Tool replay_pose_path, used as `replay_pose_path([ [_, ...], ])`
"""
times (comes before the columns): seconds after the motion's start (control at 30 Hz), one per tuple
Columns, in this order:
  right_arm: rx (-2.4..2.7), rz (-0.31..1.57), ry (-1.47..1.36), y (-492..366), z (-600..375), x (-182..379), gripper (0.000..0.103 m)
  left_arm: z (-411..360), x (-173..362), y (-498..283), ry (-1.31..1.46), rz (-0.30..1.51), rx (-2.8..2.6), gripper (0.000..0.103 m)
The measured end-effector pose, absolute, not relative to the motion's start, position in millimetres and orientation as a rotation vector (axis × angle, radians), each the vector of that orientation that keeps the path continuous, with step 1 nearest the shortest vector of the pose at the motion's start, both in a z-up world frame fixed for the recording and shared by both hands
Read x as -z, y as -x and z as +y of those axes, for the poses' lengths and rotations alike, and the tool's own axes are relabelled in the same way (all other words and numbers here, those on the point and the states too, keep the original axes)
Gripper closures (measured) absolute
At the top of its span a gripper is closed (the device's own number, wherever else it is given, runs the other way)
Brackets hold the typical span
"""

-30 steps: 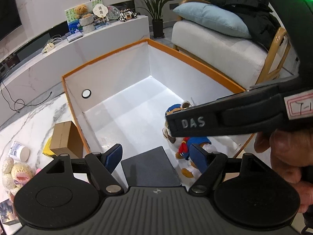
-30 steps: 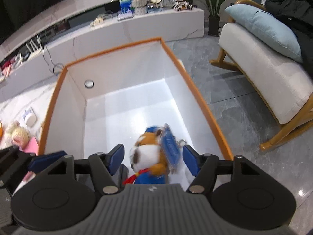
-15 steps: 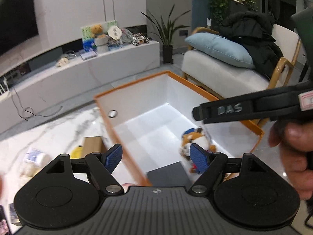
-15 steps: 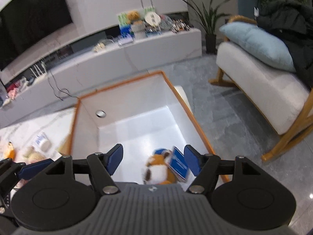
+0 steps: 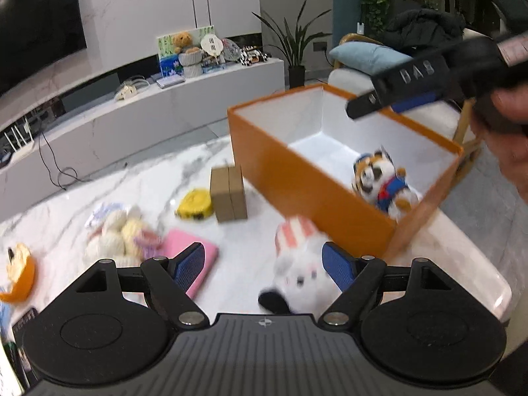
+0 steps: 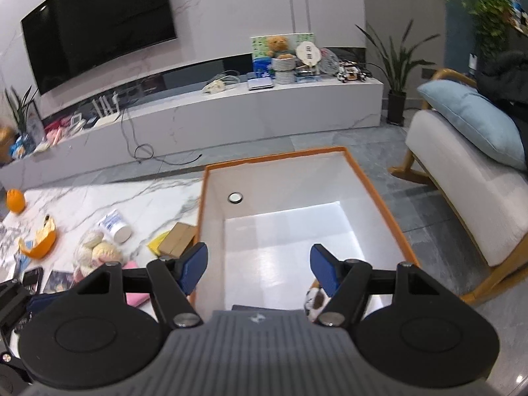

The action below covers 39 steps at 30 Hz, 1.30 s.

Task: Organize objects
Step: 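Grasp the orange crochet ball with the left tool while the right tool returns to the table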

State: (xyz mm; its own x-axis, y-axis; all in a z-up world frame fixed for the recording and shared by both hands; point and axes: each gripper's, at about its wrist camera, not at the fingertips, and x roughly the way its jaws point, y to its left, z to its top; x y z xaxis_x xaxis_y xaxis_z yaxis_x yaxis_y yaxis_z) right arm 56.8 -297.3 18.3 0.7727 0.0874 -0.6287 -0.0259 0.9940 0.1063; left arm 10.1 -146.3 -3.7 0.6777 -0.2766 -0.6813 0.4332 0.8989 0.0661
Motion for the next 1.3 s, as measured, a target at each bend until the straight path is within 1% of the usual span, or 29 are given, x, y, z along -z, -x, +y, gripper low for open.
replay_pose_path([
  [0.4, -0.075, 0.698, 0.013, -63, -252, -13, 0.032, -120, 59, 31, -0.146, 0.848, 0.521, 0.011],
  [0.63, -0.086, 0.719, 0.039, -80, -219, -8, 0.032, -118, 75, 38, -0.155, 0.843, 0.538, 0.014],
  [0.7, -0.100, 0.723, 0.050, -83, -208, -7, 0.031, -117, 80, 32, -0.148, 0.859, 0.536, 0.019],
  [0.8, -0.119, 0.727, 0.072, -87, -190, -4, 0.027, -113, 84, 28, -0.114, 0.881, 0.549, 0.023],
  [0.83, -0.128, 0.730, 0.078, -87, -184, -3, 0.027, -112, 84, 28, -0.107, 0.885, 0.557, 0.026],
  [1.0, -0.166, 0.746, 0.113, -91, -160, 7, 0.027, -112, 85, 33, -0.090, 0.907, 0.598, 0.032],
  [1.17, -0.177, 0.766, 0.145, -94, -143, 19, 0.027, -115, 93, 39, -0.110, 0.948, 0.611, 0.045],
  [1.23, -0.183, 0.773, 0.145, -96, -140, 21, 0.027, -116, 97, 42, -0.118, 0.952, 0.619, 0.046],
  [1.3, -0.188, 0.776, 0.152, -98, -137, 23, 0.027, -116, 97, 44, -0.137, 0.941, 0.619, 0.050],
])
